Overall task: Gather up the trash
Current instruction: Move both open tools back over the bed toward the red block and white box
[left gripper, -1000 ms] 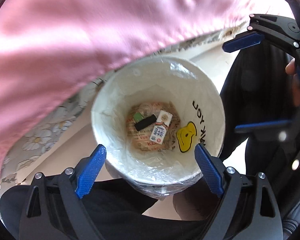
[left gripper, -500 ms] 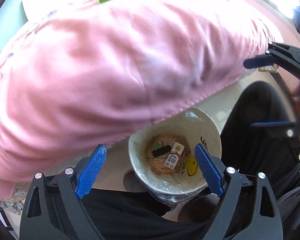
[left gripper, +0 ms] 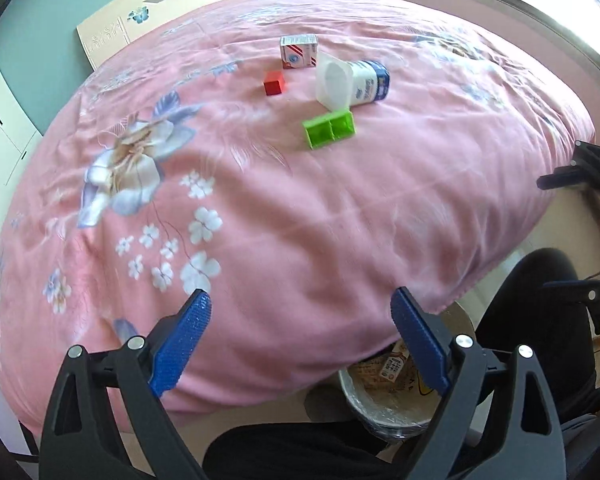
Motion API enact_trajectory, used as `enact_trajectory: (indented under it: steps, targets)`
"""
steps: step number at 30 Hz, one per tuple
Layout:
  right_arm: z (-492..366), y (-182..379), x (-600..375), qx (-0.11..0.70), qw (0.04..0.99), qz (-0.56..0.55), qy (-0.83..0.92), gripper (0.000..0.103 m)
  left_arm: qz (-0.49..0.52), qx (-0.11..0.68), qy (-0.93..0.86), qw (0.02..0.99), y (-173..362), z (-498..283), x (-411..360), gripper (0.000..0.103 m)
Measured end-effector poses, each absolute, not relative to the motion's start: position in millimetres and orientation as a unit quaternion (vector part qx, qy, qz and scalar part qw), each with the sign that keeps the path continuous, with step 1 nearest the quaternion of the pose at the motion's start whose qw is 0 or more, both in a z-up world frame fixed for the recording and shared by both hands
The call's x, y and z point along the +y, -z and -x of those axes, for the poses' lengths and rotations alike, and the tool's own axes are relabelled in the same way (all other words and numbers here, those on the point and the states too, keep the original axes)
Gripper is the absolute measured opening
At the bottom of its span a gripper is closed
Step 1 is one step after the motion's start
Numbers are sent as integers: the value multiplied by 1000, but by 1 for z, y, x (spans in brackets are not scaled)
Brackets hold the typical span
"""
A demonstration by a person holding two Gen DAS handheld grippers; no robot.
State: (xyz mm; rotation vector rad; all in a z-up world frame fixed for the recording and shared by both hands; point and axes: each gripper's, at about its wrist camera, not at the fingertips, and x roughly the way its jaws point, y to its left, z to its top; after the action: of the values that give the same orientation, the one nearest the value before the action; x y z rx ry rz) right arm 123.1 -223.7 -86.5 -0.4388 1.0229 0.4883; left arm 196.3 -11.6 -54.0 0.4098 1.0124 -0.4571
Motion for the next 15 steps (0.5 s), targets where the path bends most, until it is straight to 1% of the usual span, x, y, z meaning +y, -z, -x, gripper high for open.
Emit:
enact_trajectory:
  steps: [7,15]
  targets:
    - [-180,55,-248,477,821,209,-234,95,-202,470,216,832,37,-243,-20,93]
    - [-246,37,-270,480,825,208,-214,95,-194,471,211,834,30,-301,-34,93]
